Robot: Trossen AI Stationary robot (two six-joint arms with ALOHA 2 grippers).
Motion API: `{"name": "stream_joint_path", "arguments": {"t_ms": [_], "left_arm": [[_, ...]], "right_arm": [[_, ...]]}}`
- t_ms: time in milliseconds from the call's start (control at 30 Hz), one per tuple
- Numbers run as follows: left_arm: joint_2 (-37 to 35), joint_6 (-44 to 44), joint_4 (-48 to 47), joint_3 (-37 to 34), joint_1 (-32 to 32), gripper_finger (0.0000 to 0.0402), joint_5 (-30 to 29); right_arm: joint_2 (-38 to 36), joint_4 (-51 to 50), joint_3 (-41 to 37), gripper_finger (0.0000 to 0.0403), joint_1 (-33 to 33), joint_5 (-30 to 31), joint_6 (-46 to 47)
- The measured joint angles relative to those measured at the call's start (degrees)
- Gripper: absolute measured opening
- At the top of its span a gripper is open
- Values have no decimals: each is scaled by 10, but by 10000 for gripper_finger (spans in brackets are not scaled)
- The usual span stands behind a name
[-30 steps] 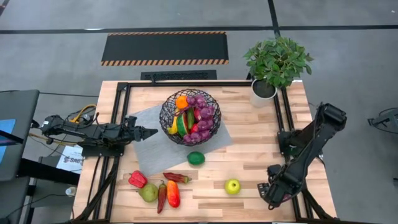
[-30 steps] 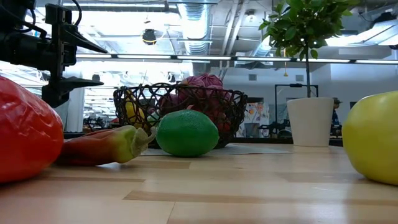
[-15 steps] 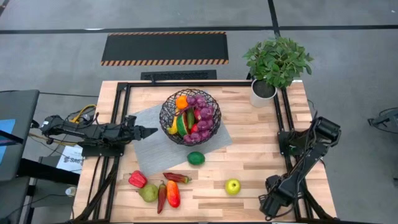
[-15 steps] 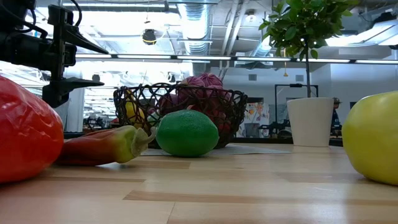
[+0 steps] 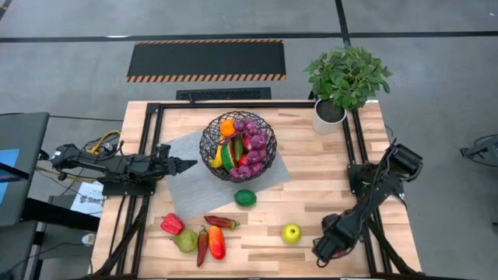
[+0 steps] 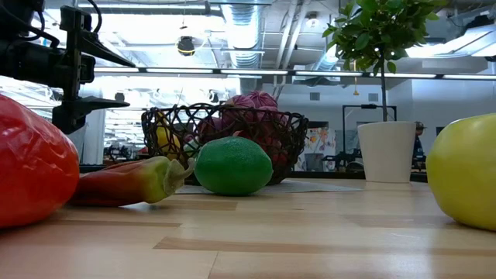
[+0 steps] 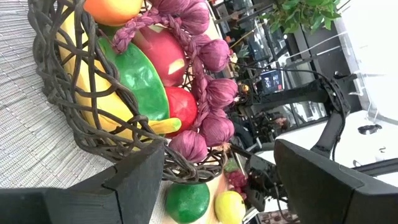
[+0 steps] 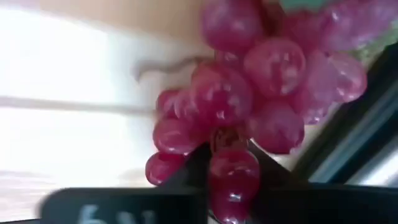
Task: Build produce basket
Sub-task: Put the grapes into the wired basket
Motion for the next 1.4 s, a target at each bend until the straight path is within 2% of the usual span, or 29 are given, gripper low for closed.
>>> {"name": "stream_joint_path", "arguments": {"t_ms": [67,267,467,600,667,833,1033,1233,1400], "left_arm": [[0,0,0,0,0,289,0],[0,2,0,0,0,289,0],[0,2,0,0,0,289,0],[0,3,0,0,0,289,1],[0,8,0,0,0,289,1],[0,9,0,0,0,289,1],[2,11,0,0,0,289,1],[9,11,0,0,0,289,5],[12,10,0,0,0,289,6]], "right_arm": [[-12,-1,1,24,-18,27,-25],[-57,-57,42,27,-92,94,-118],[-100,-146,136,26,-196,179,-250],[-105,-148,207,22,-280,249,-362],[-95,-144,244,26,-326,263,-429],[-42,-110,340,29,-422,265,-588],[50,-48,484,27,-489,239,-727],[174,-52,620,32,-532,210,-815],[273,-52,702,32,-562,171,-844]]}}
